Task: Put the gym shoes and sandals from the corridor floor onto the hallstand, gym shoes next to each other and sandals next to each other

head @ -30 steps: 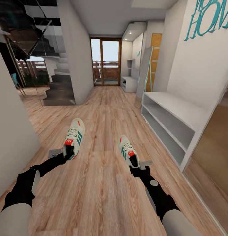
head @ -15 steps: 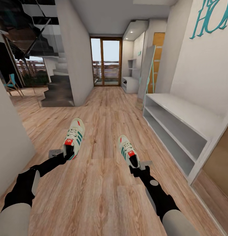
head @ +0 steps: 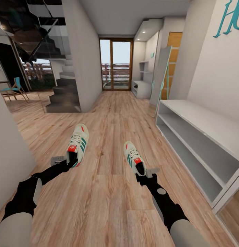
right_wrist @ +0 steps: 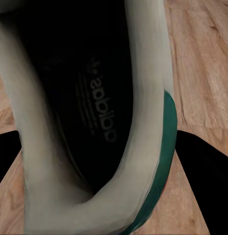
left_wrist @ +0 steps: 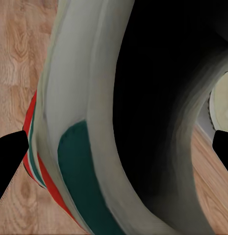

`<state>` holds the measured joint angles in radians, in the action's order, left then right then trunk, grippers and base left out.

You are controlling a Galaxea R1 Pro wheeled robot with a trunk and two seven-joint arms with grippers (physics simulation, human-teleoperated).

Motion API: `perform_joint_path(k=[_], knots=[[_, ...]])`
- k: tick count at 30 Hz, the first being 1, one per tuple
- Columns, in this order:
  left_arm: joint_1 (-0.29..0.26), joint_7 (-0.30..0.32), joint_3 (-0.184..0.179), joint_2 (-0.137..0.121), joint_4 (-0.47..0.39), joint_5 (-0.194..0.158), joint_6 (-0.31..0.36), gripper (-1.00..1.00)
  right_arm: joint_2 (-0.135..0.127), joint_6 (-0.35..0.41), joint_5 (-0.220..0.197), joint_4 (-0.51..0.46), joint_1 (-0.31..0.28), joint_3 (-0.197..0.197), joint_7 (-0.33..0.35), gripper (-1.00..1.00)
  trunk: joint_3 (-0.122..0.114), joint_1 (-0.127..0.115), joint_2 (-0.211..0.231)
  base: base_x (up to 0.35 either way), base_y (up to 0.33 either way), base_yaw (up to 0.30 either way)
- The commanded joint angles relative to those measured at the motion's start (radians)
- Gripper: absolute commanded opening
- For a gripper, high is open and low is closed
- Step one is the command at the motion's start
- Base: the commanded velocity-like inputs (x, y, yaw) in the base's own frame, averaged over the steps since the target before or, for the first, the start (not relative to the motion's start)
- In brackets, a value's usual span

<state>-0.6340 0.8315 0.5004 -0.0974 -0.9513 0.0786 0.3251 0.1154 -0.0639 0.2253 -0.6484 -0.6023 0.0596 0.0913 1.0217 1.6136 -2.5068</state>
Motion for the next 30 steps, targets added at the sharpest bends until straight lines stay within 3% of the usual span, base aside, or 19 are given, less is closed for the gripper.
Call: perform_joint_path(k=[1,12,30], knots=[[-0.001,0.008,0.003,0.001,-0.001,0.006,0.006,-1.0,0.001,-0.004,0.008,0.0,0.0,0.006,0.007,-1.0,0.002,0.0,0.0,0.346,0.0,0.002],[-0.001,0.008,0.004,0.001,-0.001,0.006,0.006,-1.0,0.001,-0.004,0.008,0.001,-0.001,0.006,0.007,-1.0,0.017,0.0,0.0,0.346,0.0,0.0],[-0.001,0.008,0.004,0.001,-0.001,0.006,0.006,-1.0,0.001,-0.004,0.008,0.0,-0.001,0.005,0.007,-1.0,0.018,0.0,0.0,0.346,0.0,0.0]])
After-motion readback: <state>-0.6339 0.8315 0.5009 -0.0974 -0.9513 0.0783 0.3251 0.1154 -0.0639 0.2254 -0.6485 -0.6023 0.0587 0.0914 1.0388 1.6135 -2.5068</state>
